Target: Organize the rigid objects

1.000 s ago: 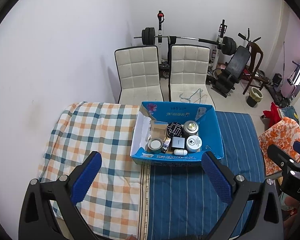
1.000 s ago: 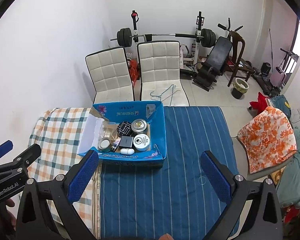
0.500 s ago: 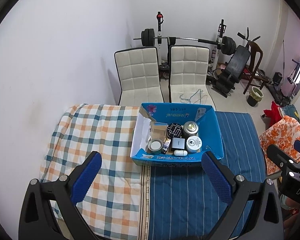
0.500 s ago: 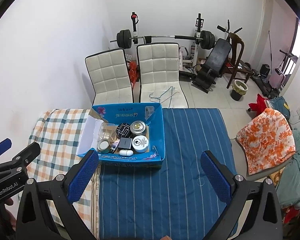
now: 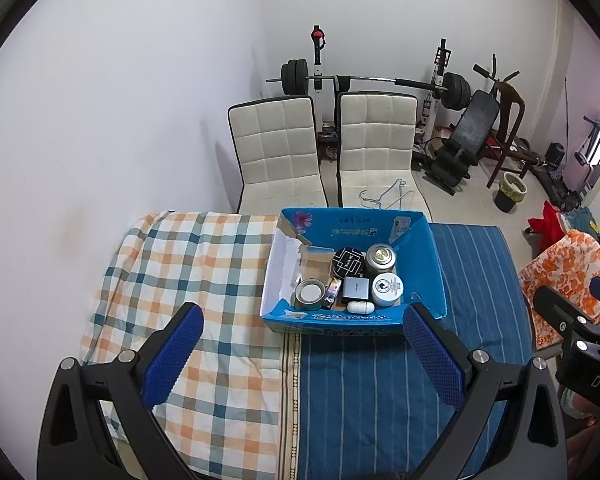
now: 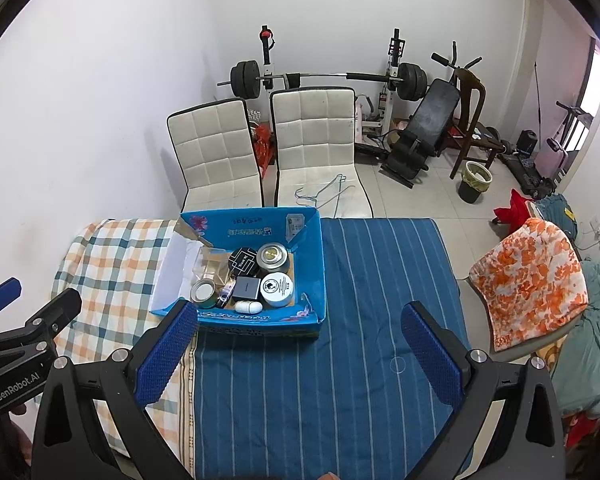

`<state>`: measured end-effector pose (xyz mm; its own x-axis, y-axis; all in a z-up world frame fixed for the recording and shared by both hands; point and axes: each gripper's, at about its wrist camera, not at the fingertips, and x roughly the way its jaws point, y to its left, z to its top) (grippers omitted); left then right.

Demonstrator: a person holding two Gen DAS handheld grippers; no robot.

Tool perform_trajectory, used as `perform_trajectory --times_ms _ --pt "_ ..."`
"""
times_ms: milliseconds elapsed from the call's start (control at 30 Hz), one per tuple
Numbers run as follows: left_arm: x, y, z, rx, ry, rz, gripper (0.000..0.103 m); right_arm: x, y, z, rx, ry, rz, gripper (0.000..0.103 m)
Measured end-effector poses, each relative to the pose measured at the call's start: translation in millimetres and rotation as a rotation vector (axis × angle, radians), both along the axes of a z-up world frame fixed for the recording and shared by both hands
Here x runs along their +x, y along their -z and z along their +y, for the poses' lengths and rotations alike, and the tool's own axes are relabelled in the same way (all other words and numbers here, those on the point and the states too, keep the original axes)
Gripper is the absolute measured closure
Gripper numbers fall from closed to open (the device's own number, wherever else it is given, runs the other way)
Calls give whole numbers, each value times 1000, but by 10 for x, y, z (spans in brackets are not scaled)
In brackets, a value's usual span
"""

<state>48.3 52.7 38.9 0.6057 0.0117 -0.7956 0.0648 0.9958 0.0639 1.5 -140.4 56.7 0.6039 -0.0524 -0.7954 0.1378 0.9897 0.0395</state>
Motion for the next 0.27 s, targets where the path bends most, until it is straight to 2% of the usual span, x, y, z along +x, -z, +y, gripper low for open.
perform_trajectory --times_ms 267 --pt "14 -11 28 -3 -9 -10 1 6 -4 6 -1 4 1 0"
